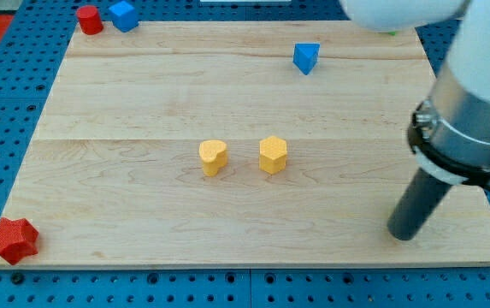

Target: Move the green circle to the bottom right

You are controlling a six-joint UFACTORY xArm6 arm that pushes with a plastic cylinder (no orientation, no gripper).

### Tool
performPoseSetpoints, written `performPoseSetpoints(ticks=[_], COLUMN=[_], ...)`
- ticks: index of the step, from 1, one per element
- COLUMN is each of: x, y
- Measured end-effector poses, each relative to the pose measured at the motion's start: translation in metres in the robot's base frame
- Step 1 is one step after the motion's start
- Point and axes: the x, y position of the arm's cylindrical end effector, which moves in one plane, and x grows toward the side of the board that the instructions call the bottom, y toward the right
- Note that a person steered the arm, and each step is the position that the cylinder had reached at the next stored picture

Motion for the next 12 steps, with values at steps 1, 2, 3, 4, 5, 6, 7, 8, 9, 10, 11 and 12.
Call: performPoseSetpoints(ticks=[1,2,3,4,5,6,7,8,9,10,11,12], x=[-0.004,-0.037,-0.068,-0.085,-0.102,-0.102,-0.102,-0.109,-0.136,-0.127,-0.094,-0.07], y=[-0.004,0.002,0.024,-0.006,-0.008,0.062,0.094,0.097,0.095,0.073,0.064,0.053])
